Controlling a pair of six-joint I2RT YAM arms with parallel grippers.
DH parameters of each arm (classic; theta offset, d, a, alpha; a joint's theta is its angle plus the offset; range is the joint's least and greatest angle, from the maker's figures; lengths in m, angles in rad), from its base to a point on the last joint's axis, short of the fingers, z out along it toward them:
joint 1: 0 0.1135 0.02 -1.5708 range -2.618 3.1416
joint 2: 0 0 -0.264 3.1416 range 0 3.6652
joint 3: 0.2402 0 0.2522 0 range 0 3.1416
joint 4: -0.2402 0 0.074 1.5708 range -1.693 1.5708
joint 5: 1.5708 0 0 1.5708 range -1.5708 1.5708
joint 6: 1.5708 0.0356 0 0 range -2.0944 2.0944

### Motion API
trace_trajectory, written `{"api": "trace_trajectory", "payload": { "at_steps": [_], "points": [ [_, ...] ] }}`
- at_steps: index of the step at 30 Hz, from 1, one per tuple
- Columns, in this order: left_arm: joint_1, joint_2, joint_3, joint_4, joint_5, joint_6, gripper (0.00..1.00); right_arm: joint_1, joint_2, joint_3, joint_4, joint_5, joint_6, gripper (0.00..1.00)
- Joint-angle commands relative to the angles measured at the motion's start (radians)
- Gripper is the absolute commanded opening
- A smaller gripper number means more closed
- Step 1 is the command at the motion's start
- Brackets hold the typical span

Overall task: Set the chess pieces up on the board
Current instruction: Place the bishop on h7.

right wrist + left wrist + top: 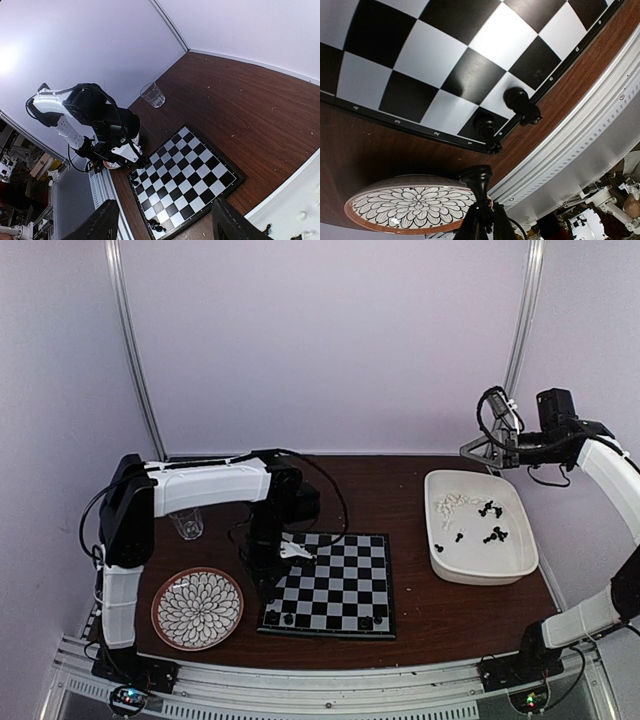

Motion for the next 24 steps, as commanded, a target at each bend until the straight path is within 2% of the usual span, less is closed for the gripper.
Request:
{"api": "trace_trajectory", "payload": {
  "at_steps": [1, 11, 24],
  "points": [
    [-0.013, 0.039, -0.017, -0.020, 0.068, -0.013, 0.00, -0.002, -0.017, -0.015, 0.018, -0.025, 0.008, 0.67],
    [-0.020, 0.129, 0.092, -0.018, 0.015, -0.013, 0.00, -0.002, -0.036, -0.020, 0.006, -0.022, 0.000, 0.67],
    [-0.017, 0.103, 0.065, -0.020, -0.014, -0.013, 0.00, -0.002, -0.036, -0.028, 0.019, -0.032, 0.011, 0.66]
  ]
}}
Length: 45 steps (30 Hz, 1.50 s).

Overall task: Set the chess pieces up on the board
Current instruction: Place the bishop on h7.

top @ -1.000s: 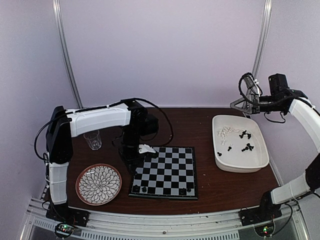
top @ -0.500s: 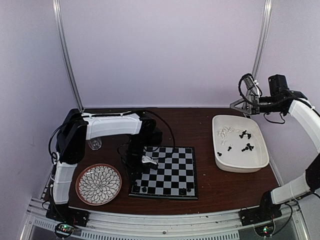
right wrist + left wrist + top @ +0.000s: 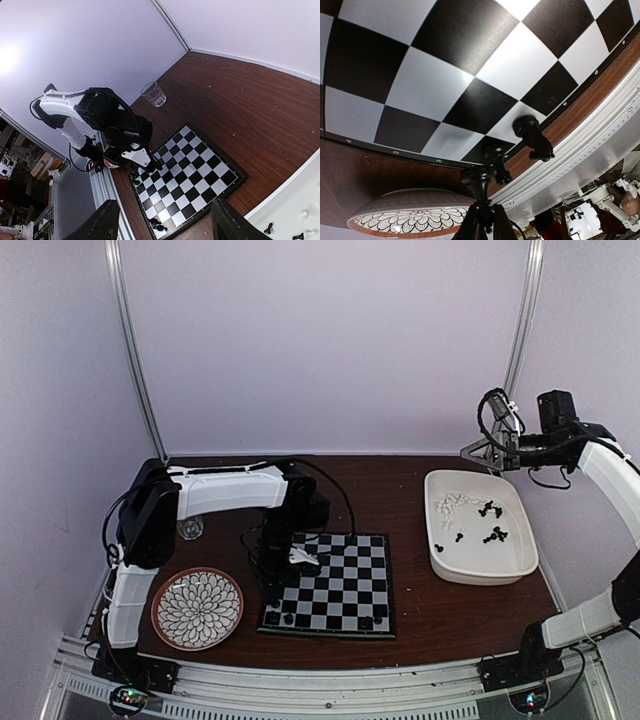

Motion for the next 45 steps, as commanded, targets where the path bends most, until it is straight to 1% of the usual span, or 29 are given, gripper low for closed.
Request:
{"api": "trace_trajectory", "payload": {
  "at_steps": [1, 8, 21, 31, 34, 40, 43, 45],
  "points": [
    [-0.001, -0.004, -0.007, 0.002, -0.020, -0.009, 0.00, -0.002, -0.020, -0.006, 0.017, -0.030, 0.009, 0.66],
    [0.004, 0.018, 0.024, 0.003, -0.057, -0.009, 0.00, -0.002, -0.034, -0.010, 0.008, -0.029, 0.006, 0.66],
    [0.018, 0.065, 0.053, 0.009, -0.039, -0.004, 0.00, -0.002, -0.033, -0.010, 0.010, -0.030, 0.005, 0.66],
    [0.017, 0.063, 0.040, 0.009, -0.054, -0.007, 0.04, -0.001, -0.033, -0.011, 0.009, -0.031, 0.003, 0.66],
    [0.017, 0.063, 0.041, 0.008, -0.060, -0.009, 0.09, -0.002, -0.033, -0.009, 0.010, -0.033, 0.005, 0.66],
    [0.017, 0.046, 0.041, 0.007, -0.060, -0.009, 0.27, -0.002, -0.037, -0.009, 0.003, -0.031, 0.002, 0.66],
    [0.017, 0.020, 0.037, 0.006, -0.066, -0.009, 0.31, -0.002, -0.035, -0.005, 0.003, -0.033, 0.003, 0.66],
    [0.017, -0.014, 0.037, 0.005, -0.080, -0.009, 0.31, -0.002, -0.033, 0.002, -0.004, -0.034, -0.002, 0.66]
  ]
}}
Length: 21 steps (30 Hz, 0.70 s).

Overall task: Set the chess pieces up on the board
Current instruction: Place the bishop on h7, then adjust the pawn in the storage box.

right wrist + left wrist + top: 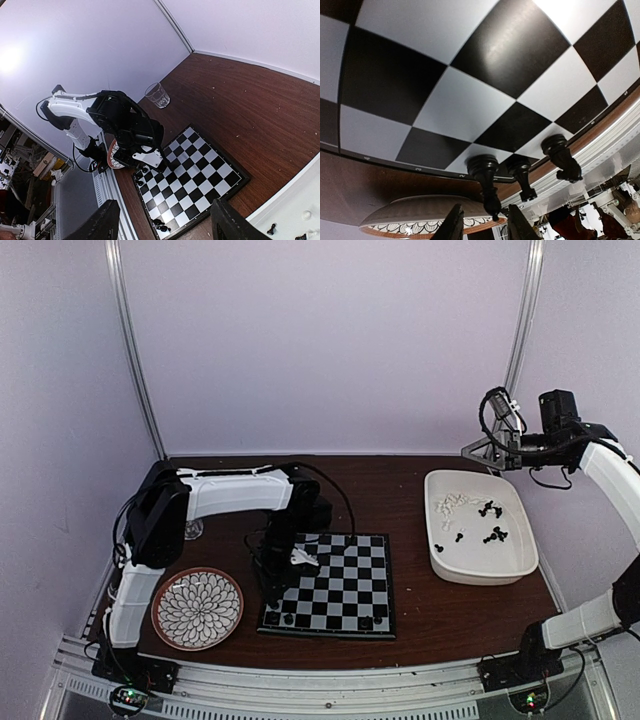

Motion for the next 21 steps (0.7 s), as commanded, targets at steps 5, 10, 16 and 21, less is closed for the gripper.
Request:
{"api": "trace_trajectory", "payload": {
  "at_steps": [5, 10, 16, 21],
  "points": [
    [0.007, -0.222, 0.134, 0.025, -0.025, -0.002, 0.32, -0.016, 0.002, 0.074, -0.119, 0.140, -0.103, 0.64],
    [0.002, -0.380, 0.151, 0.291, -0.104, -0.002, 0.33, -0.031, 0.089, 0.138, -0.238, 0.477, -0.206, 0.62],
    [0.000, -0.526, -0.078, 0.739, -0.087, -0.128, 0.38, -0.020, 0.205, 0.099, -0.298, 0.887, -0.302, 0.57],
    [-0.007, -0.561, -0.271, 1.078, 0.081, -0.327, 0.40, 0.028, 0.320, 0.033, -0.276, 0.998, -0.313, 0.51]
  ]
}}
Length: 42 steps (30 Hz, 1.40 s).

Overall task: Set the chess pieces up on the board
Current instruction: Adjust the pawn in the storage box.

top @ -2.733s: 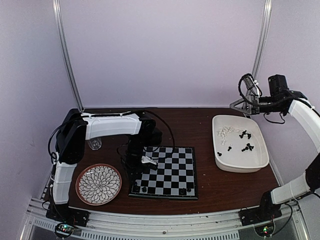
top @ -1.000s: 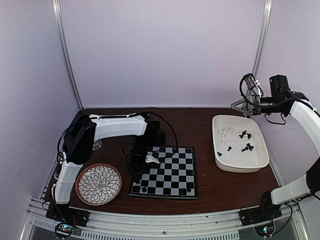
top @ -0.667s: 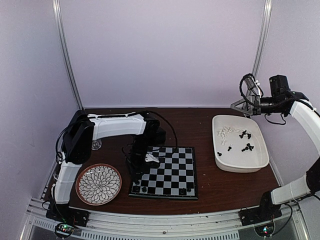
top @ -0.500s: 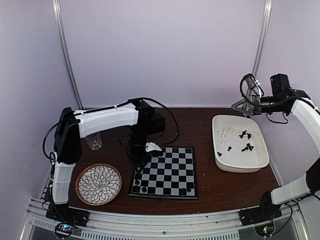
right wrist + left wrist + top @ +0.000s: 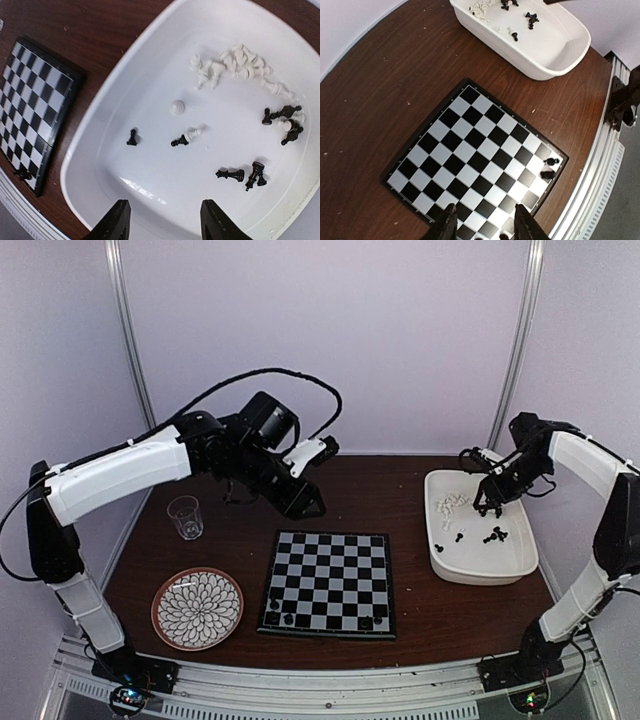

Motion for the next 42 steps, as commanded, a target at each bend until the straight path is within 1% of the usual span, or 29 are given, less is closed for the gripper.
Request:
{"api": "trace_trajectory", "payload": {
  "at_steps": [1, 3, 6, 9, 12, 15, 22, 25, 29, 42],
  "points": [
    [-0.012, 0.011, -0.154, 0.418, 0.143, -0.200, 0.40, 0.060, 0.096, -0.055, -0.015, 0.219, -0.042, 0.50],
    [-0.021, 0.008, -0.174, 0.452, 0.149, -0.214, 0.40, 0.082, 0.168, -0.051, -0.001, 0.254, -0.028, 0.48],
    [-0.027, -0.002, -0.186, 0.451, 0.156, -0.202, 0.40, 0.083, 0.285, 0.001, -0.016, 0.272, 0.005, 0.42],
    [-0.031, -0.022, -0.212, 0.444, 0.137, -0.190, 0.40, 0.084, 0.354, 0.037, 0.008, 0.291, 0.018, 0.41],
    [-0.033, -0.038, -0.241, 0.427, 0.053, -0.195, 0.40, 0.084, 0.410, 0.080, 0.005, 0.281, 0.028, 0.41],
    [-0.032, -0.049, -0.264, 0.424, 0.012, -0.195, 0.40, 0.084, 0.436, 0.104, 0.008, 0.260, 0.041, 0.42],
    [-0.032, -0.031, -0.261, 0.424, 0.033, -0.201, 0.40, 0.084, 0.499, 0.154, -0.002, 0.210, 0.074, 0.43],
    [-0.033, -0.028, -0.258, 0.424, 0.038, -0.205, 0.40, 0.085, 0.514, 0.166, -0.002, 0.217, 0.079, 0.43],
    [-0.032, -0.022, -0.260, 0.423, 0.034, -0.211, 0.40, 0.085, 0.523, 0.169, 0.004, 0.229, 0.084, 0.38],
    [-0.032, 0.000, -0.257, 0.424, 0.039, -0.213, 0.40, 0.098, 0.547, 0.164, 0.020, 0.242, 0.089, 0.35]
  ]
}}
